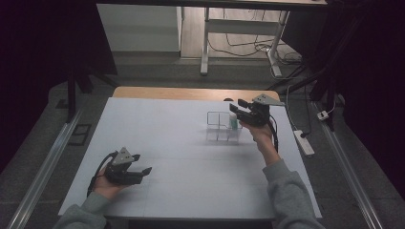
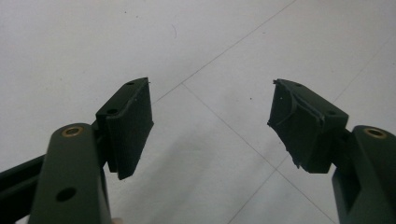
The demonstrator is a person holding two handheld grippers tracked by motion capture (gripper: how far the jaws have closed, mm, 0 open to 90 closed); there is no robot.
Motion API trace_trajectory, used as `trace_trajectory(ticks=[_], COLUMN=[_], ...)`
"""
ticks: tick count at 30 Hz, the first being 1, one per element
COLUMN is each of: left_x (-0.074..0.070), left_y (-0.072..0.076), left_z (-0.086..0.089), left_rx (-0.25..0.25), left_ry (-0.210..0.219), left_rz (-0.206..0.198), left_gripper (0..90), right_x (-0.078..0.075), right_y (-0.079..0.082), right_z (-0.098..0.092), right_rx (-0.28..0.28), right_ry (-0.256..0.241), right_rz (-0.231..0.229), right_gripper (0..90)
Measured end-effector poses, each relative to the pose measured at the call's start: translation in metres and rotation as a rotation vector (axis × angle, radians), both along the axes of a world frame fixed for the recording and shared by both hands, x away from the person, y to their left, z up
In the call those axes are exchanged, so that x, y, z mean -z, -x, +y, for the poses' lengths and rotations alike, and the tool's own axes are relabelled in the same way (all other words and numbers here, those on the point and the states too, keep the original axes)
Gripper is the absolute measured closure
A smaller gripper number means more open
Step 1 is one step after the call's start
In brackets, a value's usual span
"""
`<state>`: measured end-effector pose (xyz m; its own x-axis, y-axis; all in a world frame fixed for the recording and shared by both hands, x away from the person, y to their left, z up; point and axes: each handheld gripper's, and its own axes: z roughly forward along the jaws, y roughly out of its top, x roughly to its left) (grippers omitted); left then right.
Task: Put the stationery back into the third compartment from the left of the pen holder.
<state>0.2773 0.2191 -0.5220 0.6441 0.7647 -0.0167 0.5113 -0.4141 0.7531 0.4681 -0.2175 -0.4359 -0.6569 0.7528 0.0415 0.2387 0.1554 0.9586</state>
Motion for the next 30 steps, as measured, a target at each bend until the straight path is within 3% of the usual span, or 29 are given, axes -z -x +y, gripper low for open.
trace_trajectory(ticks=[6,21,30], left_x=[0.0,0.0,-0.001], left_y=[0.0,0.0,0.001], left_z=[0.0,0.001,0.001], left_rx=[0.001,0.0,0.005], left_ry=[0.0,0.005,0.011], left_rz=[0.001,-0.002,-0.004], left_gripper=[29.5,29.5,29.5], right_x=[-0.005,-0.007,-0.005], right_y=[0.005,0.012,0.039], right_z=[0.002,0.001,-0.005], right_rx=[-0.001,-0.033,-0.055], right_ry=[0.032,0.031,0.059], right_rz=[-0.03,-0.009,0.008], right_gripper=[44.2,43.5,43.1])
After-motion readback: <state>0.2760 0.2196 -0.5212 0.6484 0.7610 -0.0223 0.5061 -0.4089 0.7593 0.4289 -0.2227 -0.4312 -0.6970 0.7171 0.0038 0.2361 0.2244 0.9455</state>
